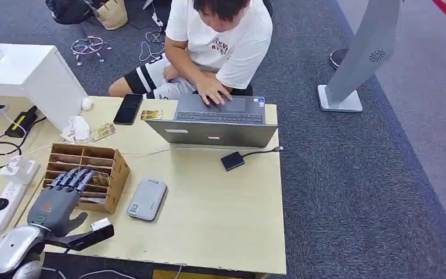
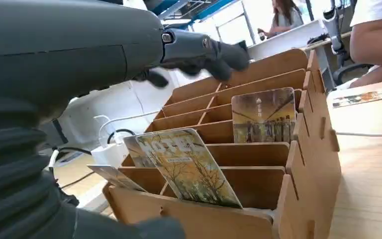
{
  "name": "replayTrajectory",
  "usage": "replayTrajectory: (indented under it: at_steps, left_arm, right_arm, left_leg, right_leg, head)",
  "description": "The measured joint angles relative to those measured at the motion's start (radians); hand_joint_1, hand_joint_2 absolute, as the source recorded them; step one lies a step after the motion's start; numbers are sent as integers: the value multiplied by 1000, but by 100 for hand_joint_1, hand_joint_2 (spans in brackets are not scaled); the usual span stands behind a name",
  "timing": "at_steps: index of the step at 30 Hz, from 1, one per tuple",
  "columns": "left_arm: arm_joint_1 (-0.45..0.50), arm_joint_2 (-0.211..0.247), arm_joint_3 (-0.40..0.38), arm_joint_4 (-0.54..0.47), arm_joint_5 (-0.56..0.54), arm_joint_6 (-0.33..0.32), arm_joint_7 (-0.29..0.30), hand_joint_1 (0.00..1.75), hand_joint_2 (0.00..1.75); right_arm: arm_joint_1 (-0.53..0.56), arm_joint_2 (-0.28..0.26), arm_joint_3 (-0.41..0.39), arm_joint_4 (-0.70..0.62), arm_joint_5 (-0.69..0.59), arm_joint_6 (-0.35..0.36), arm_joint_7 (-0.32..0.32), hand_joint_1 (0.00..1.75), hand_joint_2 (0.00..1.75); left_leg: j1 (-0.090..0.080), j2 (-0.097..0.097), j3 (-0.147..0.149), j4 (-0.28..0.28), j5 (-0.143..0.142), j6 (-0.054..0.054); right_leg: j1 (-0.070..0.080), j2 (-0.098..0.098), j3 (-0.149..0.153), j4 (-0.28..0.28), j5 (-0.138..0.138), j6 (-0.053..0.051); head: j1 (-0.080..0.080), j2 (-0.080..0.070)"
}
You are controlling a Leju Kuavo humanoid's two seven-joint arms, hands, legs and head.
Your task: Pass the card to the sensor for recognition and then transmit it.
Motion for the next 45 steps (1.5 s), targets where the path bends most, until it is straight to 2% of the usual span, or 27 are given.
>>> replayTrajectory:
  at_steps: [19,26,31,36,45]
  left_arm:
    - [-16,10,-8,19,34,-7,0,175,175]
    - [-33,-7,-9,44,30,14,-2,175,175]
    - [-37,-13,-10,44,26,41,-24,175,175]
    - [-16,3,-10,-73,63,62,-56,175,175]
    - [-2,68,35,-269,135,34,-88,175,175]
  right_arm:
    - [0,0,0,0,0,-2,8,0,175]
    - [0,0,0,0,-3,-5,10,0,175]
    - [0,0,0,1,-16,-13,8,0,175]
    - [1,0,0,2,-39,-26,0,0,175]
    - [2,0,0,4,-55,-30,-10,0,175]
  left_leg:
    - [0,0,0,0,0,0]
    - [0,0,0,0,0,0]
    - [0,0,0,0,0,0]
    - [0,0,0,0,0,0]
    - [0,0,0,0,0,0]
  right_leg:
    - [0,0,0,0,0,0]
    - [0,0,0,0,0,0]
    - [0,0,0,0,0,0]
    - [0,0,0,0,0,0]
    - [0,0,0,0,0,0]
  head:
    - [0,0]
    - [0,0]
    - [0,0]
    - [0,0]
    - [0,0]
